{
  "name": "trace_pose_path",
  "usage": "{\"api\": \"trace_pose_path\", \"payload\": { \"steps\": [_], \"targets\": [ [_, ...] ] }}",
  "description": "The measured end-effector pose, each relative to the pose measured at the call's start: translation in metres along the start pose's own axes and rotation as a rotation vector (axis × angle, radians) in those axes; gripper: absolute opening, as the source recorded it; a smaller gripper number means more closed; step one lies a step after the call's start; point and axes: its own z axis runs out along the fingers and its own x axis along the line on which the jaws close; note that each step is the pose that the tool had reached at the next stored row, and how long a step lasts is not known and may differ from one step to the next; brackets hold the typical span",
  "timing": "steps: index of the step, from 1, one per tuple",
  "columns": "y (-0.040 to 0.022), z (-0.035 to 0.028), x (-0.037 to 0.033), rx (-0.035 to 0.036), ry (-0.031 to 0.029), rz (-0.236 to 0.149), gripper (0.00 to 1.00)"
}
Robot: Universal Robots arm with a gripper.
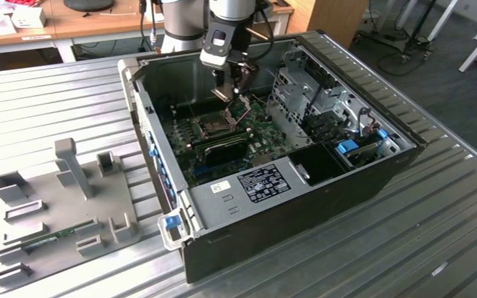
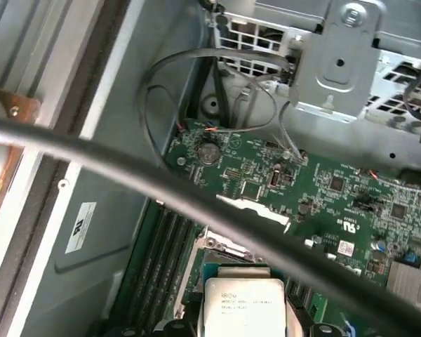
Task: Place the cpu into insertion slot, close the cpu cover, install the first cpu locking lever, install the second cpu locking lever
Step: 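Place the cpu into insertion slot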
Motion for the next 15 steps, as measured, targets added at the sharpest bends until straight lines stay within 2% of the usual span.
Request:
{"api": "trace_pose_path", "payload": {
  "steps": [9,15],
  "targets": [
    [-0.0012,0.0021,0.0002,-0.0024,-0.0104,0.122,0.54],
    [-0.0019,0.003,0.0004,-0.0036,-0.0138,0.166,0.54]
  ]
}}
